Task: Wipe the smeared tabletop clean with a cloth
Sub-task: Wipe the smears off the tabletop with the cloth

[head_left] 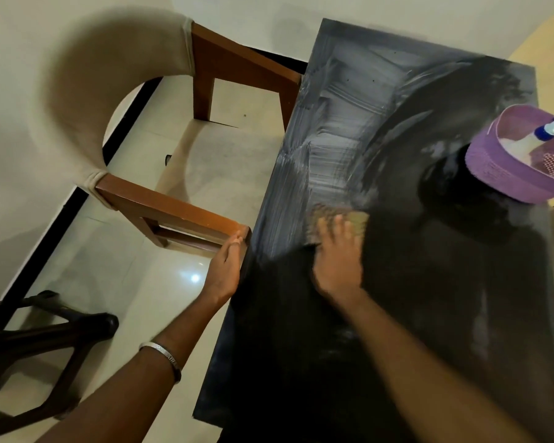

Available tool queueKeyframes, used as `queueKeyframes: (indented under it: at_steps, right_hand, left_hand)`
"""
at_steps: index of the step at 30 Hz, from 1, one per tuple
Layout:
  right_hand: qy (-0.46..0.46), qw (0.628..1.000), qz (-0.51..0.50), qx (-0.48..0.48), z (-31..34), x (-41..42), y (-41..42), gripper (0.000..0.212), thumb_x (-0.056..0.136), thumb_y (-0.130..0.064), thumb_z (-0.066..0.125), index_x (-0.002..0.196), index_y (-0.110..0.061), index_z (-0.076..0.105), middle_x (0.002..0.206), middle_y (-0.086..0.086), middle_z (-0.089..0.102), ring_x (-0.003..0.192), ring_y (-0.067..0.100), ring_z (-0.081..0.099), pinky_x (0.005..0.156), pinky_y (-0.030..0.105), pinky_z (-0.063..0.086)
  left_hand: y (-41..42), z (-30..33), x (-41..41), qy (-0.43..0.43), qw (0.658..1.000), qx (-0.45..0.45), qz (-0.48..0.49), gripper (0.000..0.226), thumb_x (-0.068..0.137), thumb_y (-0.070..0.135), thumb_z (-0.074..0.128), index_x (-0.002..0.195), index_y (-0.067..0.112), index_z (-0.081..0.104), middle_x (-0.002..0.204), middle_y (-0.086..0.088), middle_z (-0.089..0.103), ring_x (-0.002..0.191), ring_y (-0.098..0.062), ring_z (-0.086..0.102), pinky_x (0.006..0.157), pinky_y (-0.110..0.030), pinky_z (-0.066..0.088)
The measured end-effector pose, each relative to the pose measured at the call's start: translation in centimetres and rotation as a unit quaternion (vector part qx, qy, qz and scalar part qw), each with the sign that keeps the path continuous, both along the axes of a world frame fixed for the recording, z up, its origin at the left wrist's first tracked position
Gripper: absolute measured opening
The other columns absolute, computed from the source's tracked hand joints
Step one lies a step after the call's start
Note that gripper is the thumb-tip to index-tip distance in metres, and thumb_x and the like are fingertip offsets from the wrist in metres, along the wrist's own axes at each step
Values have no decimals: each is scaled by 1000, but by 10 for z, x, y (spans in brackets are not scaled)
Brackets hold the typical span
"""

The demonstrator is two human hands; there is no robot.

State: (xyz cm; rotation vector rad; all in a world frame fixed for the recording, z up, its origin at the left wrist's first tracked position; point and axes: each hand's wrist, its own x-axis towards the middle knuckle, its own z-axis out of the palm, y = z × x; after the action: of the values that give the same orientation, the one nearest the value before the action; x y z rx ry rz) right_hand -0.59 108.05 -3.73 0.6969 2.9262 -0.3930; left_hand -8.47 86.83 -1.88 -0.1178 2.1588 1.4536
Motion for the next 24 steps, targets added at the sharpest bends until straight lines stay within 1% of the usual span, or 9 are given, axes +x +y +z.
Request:
queueKeyframes:
  at_steps: [4, 7, 9, 12, 14, 16, 19, 22, 24]
  right_hand:
    - [-28, 959, 280, -44, -8, 61, -137, 66, 96, -40, 38, 157, -33, 13, 166, -1, -3, 152, 25, -11, 121, 53, -5]
    - [-47, 920, 384, -71, -7, 72, -119, 60, 99, -41, 38, 155, -33, 20, 165, -2, 11, 153, 22, 2, 122, 48, 1]
    - [-22, 947, 321, -22, -4, 44, -66, 59, 97, -32, 36, 155, -28, 25, 163, 3, 24, 151, 25, 14, 123, 49, 9]
    - [-35, 995, 91, 30, -2, -11, 54, 60, 99, -29, 31, 158, -19, 20, 164, 13, 17, 151, 33, 14, 122, 50, 11]
    - [-71, 997, -21, 8, 5, -29, 114, 58, 103, -31, 28, 159, -19, 16, 165, 16, 11, 151, 36, 12, 122, 51, 11]
    - [-72, 995, -69, -9, 6, -29, 119, 59, 104, -31, 32, 159, -21, 14, 165, 15, 6, 151, 36, 9, 122, 51, 10]
    - [-48, 997, -64, 3, 5, 17, 47, 60, 102, -27, 37, 158, -20, 17, 164, 16, 10, 151, 36, 8, 123, 50, 8]
    - [-41, 999, 25, -15, 8, 107, -60, 66, 96, -30, 42, 158, -28, 18, 165, 9, 9, 152, 31, 9, 123, 46, 5]
    - [-54, 992, 94, -59, 16, 164, -110, 65, 88, -38, 44, 151, -32, 33, 163, 3, 21, 150, 27, 20, 121, 39, 7]
  left_hand:
    - [7, 8, -13, 5, 1000, 22, -2, 34, 103, 40, 30, 125, 40, 56, 133, 12, 55, 126, -9, 47, 93, -12, 34]
    - [10, 10, -23, 9, 1000, 9, -5, 42, 104, 41, 29, 139, 30, 48, 145, 7, 48, 134, -12, 41, 102, -21, 31]
    - [13, 11, -29, 24, 999, 10, -18, 44, 105, 35, 28, 146, 23, 41, 149, 4, 45, 135, -8, 40, 105, -21, 31]
    - [13, 9, -31, 17, 999, 26, -14, 44, 105, 35, 29, 146, 22, 39, 148, 3, 46, 131, -5, 42, 101, -17, 32]
    - [13, 6, -27, 9, 999, 28, -18, 45, 105, 37, 29, 147, 23, 39, 148, 3, 46, 135, -11, 43, 105, -22, 33]
    - [13, 5, -25, 6, 999, 29, -24, 46, 105, 38, 29, 147, 23, 39, 149, 2, 45, 137, -14, 42, 109, -27, 33]
    - [14, 4, -24, 12, 999, 24, -33, 46, 105, 38, 29, 147, 23, 39, 150, 3, 43, 138, -14, 39, 112, -29, 31]
    - [17, 5, -26, 19, 999, 21, -41, 45, 105, 36, 29, 147, 23, 38, 151, 3, 42, 139, -13, 37, 113, -29, 29]
    - [21, 5, -26, 22, 999, 20, -45, 45, 105, 35, 29, 147, 22, 38, 151, 3, 42, 140, -14, 36, 115, -31, 28]
